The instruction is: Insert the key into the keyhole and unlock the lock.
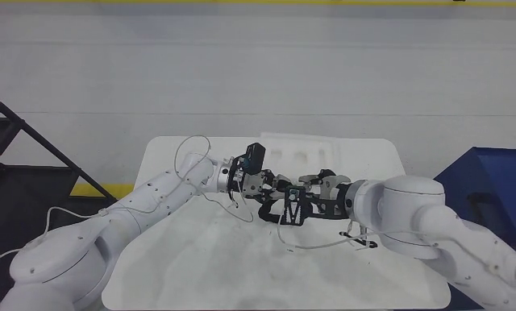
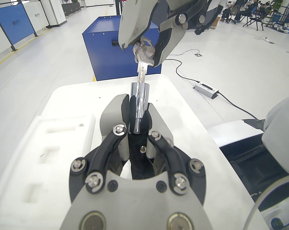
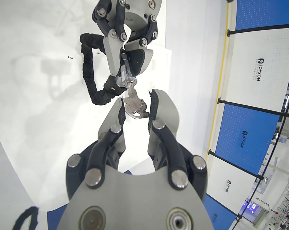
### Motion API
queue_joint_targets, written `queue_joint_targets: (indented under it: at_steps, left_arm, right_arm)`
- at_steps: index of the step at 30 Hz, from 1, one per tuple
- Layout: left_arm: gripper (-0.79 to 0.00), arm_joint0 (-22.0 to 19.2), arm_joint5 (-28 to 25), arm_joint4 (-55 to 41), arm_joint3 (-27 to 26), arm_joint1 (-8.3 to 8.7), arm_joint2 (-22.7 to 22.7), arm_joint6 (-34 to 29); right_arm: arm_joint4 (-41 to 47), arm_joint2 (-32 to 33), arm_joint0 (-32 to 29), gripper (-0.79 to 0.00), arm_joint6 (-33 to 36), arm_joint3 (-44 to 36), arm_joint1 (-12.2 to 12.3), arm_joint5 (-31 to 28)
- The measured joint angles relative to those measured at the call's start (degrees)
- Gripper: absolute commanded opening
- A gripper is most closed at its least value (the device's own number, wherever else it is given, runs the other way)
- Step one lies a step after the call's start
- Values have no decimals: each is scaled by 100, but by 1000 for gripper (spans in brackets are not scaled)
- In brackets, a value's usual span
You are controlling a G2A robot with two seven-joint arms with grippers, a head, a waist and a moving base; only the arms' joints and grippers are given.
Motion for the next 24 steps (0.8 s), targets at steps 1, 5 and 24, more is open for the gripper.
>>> queue_joint_targets:
  at_steps: [1,5,24]
  left_arm:
    - [-785,1,0,-9,0,0,0,-6]
    - [-785,1,0,-38,-5,2,0,-35]
    - [-785,-36,0,35,-61,-34,0,-239]
  right_arm:
    - [26,7,-6,-785,-19,7,-2,4]
    - [297,100,-64,-785,-122,95,-6,162]
    - [2637,523,-201,-785,-98,866,-92,1878]
